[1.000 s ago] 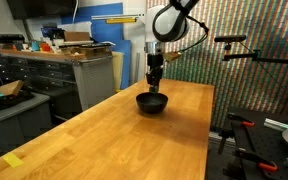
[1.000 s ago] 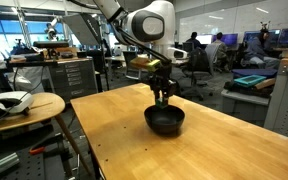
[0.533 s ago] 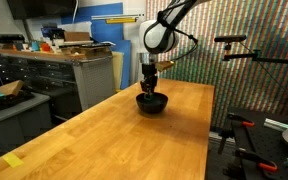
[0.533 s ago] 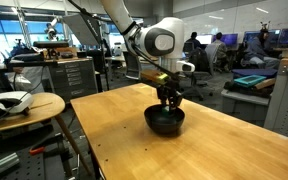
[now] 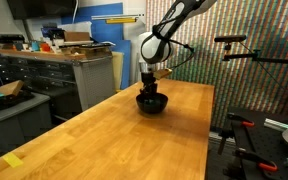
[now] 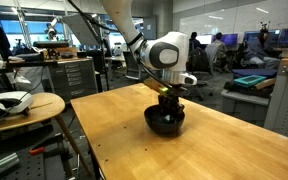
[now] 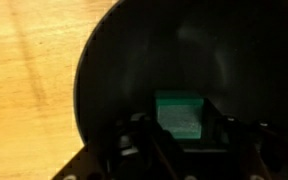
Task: Put the green block in the black bowl
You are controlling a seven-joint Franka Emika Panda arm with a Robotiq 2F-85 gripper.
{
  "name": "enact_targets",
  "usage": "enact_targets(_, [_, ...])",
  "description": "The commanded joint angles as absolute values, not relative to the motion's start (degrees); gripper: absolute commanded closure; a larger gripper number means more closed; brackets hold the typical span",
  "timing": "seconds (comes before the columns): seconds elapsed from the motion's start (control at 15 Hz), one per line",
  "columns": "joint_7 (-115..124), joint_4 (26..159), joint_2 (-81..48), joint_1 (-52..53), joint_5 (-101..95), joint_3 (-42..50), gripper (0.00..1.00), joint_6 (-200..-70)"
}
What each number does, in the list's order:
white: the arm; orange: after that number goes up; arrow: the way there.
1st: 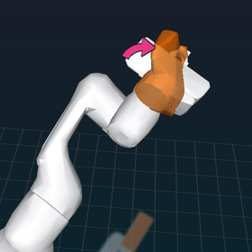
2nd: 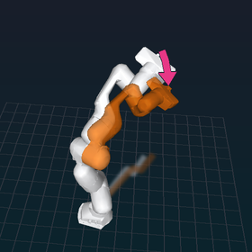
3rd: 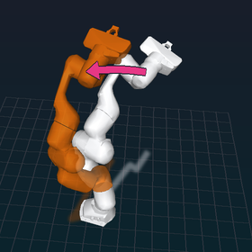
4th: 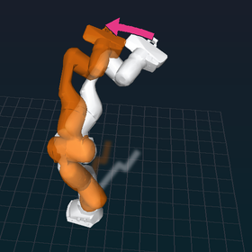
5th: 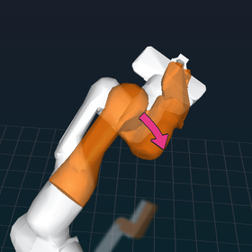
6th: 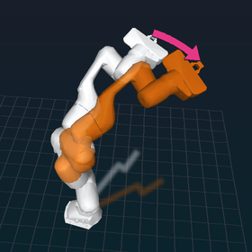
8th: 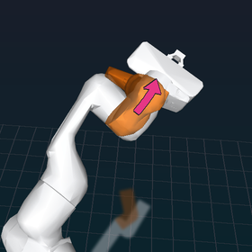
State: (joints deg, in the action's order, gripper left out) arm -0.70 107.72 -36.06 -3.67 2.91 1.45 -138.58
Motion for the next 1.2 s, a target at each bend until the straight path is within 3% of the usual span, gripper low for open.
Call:
enact_targets(0.0, [-0.4, 105.6, -35.7, -3.6, 3.2, 1.1, 0.23, -136.4])
enact_targets(0.2, [-0.4, 107.0, -33.1, -3.4, 3.1, 1.1, 0.01, -136.8])
enact_targets(1.07, [-7.4, 115.2, -11.5, -10.4, 15.8, 2.0, 0.0, -124.0])
enact_targets(1.13, [-4.4, 113.3, -17.3, -8.1, 13.5, 2.1, 0.0, -127.4])
